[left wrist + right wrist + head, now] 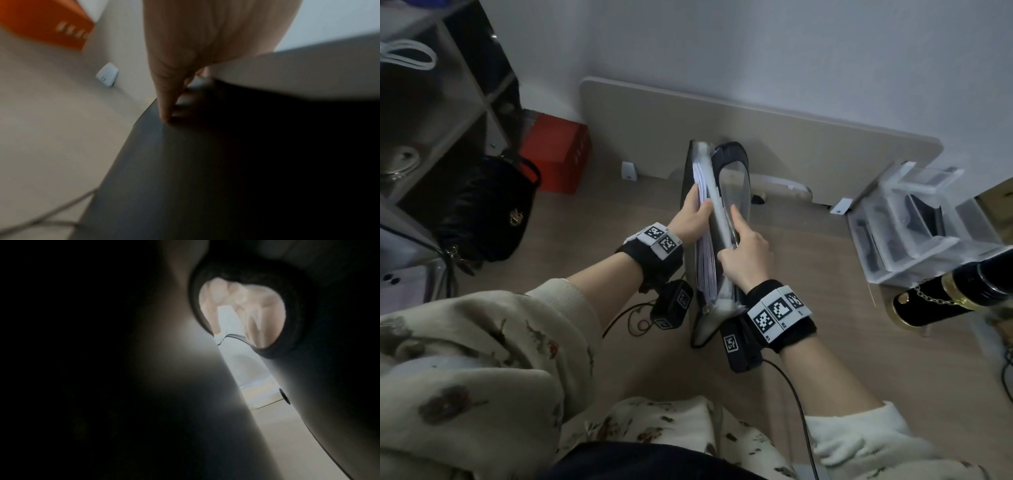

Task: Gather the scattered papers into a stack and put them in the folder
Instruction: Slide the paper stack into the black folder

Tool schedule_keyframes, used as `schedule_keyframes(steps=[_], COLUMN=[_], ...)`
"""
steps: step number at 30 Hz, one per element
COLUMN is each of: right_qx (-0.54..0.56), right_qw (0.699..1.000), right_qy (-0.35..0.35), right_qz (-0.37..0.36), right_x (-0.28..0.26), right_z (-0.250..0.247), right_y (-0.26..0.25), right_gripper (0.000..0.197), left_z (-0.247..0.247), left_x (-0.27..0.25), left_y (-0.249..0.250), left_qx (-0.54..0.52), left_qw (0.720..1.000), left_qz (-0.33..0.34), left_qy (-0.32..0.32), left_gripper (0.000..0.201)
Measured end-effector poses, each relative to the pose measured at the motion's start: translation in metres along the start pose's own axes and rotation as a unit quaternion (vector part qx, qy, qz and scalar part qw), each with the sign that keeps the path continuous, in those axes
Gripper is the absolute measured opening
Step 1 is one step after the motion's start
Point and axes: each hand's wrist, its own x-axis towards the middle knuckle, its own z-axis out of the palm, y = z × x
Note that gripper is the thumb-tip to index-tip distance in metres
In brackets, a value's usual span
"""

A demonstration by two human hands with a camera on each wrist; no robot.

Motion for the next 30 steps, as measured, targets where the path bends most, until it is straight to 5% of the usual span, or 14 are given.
schedule_keyframes(steps=[4, 9, 14, 19, 30], right_qx=[0.011, 0.004, -0.009, -0.011, -0.021], right_qw=[1.0, 1.0, 1.0, 1.0, 1.0], right_qy=[0.002, 0.0, 0.001, -0.002, 0.002], right_qz=[0.004, -0.003, -0.008, -0.009, -0.01], right_x=[0.001, 0.002, 0.002, 0.001, 0.002], right_z=[-0.001, 0.001, 0.001, 0.002, 0.002], right_y=[0.003, 0.0, 0.001, 0.0, 0.002], right_gripper=[0.084, 0.084, 0.082, 0.081, 0.082], left_z=[-0.001, 0.0, 0.0, 0.001, -0.003], left_x=[0.011, 0.002, -0.01, 0.0, -0.006], left_y=[-0.018, -0.005, 0.007, 0.0, 0.009], left_qx=[-0.06, -0.01, 0.049, 0.093, 0.097], left_qw=[0.997, 0.999, 0.998, 0.996, 0.993], left_qz=[-0.038, -0.046, -0.023, 0.005, -0.057], left_qy=[0.021, -0.025, 0.01, 0.007, -0.03], left_gripper=[0.09, 0.079, 0.055, 0.052, 0.056])
